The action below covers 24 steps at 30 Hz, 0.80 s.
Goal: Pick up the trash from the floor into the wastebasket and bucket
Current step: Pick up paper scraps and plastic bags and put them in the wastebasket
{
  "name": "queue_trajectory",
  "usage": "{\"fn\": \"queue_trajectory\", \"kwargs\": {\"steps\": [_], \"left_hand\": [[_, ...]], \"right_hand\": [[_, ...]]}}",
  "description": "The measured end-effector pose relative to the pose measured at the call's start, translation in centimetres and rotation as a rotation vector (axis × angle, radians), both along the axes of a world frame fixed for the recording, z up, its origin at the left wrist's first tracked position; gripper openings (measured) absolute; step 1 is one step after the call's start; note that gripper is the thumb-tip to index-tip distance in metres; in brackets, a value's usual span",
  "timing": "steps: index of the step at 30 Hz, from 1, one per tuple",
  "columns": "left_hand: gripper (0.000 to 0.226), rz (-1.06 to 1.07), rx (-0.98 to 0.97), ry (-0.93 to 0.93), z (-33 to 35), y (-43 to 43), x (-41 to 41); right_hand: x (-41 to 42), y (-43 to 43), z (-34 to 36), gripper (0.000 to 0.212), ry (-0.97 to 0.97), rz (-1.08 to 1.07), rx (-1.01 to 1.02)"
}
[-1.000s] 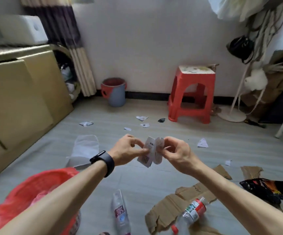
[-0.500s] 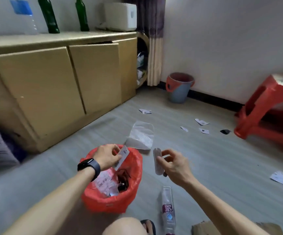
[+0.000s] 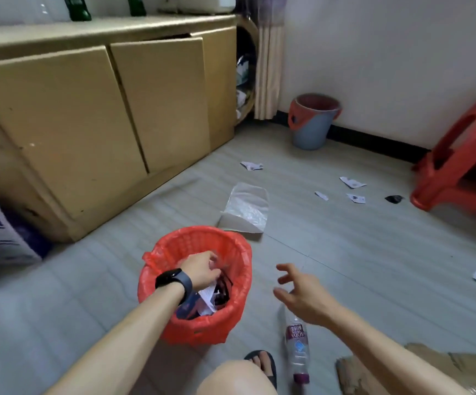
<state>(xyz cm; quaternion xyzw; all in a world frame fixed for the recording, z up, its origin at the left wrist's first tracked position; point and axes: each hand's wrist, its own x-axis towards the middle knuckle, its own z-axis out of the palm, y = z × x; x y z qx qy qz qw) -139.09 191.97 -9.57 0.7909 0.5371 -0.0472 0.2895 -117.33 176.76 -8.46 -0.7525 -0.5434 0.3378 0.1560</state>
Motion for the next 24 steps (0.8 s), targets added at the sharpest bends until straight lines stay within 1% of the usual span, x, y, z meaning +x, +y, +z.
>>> {"fn": "queue_trajectory", "kwargs": {"steps": [3,6,8,10,13,18,21,24], "left_hand": [[0.042,-0.163,0.037,-0.062,3.8,-1.7,5.8],[0.043,-0.389,0.054,-0.121,8.2,-5.4,12.9],[0.042,-0.543,0.08,-0.162,10.8,-9.2,18.5],[0.041,-0.681,0.109,-0.196,12.7,-13.1,22.8],[0.042,-0.943,0.151,-0.199,14.3,-21.3,30.2],[0.042,-1.226,0.197,-0.134,12.9,-31.9,37.3],[0.042,-1.339,0.206,-0.112,10.1,-36.6,40.0],[0.042,-1.404,0.193,-0.069,6.2,-39.7,42.6]], "right_hand": [[6.2,-5.0,4.0,0.052,-0.154,-0.043,-0.01],[12.2,-11.5,7.7,0.048,-0.283,-0.131,-0.02],[15.9,-17.4,10.0,0.044,-0.35,-0.253,-0.014],[18.5,-22.6,11.7,0.041,-0.367,-0.382,-0.012],[21.1,-32.9,13.2,0.039,-0.358,-0.667,0.016],[22.1,-44.9,10.9,0.038,-0.336,-1.041,0.114],[22.5,-50.0,7.6,0.031,-0.265,-1.234,0.165],[23.6,-53.5,3.5,0.029,-0.211,-1.36,0.173]]}}
